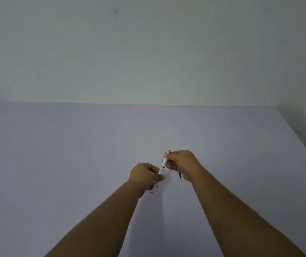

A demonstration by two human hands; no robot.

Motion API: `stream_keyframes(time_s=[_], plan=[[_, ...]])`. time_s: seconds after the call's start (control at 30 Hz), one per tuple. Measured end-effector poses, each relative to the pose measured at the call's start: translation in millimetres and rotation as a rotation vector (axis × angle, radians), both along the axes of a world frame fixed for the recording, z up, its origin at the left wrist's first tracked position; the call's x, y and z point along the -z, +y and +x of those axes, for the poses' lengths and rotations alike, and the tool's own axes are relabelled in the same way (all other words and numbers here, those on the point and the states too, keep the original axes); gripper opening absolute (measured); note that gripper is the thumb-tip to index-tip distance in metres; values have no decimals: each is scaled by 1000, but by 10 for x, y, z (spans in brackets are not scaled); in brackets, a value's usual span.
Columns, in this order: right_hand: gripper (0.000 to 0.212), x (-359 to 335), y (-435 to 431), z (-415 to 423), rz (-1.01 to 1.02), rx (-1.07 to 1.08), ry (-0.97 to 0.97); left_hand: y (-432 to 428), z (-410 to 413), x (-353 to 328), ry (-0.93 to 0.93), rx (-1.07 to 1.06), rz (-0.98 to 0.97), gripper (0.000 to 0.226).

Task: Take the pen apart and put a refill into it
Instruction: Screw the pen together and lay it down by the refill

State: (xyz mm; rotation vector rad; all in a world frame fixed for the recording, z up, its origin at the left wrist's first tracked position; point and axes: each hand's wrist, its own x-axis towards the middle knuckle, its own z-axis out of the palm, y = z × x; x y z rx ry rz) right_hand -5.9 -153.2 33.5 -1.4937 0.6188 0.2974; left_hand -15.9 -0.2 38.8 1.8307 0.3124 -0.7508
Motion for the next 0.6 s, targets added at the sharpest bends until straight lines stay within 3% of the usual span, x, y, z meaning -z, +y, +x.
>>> stream_keyframes(time_s=[0.23,0.3,0.43,0.6], plan=[[12,98,35,-30,-49,-1,0,-22,-29,116,21,-16,36,15],[15,171,42,-29,-204,0,20,-39,-41,204,26,-34,81,16],[21,307,-34,-94,-748,-141,108,-62,-60,421,0,-74,167,15],[16,504,-114,-262,-830,-203,255,-107,-110,609,-74,-40,283,17]])
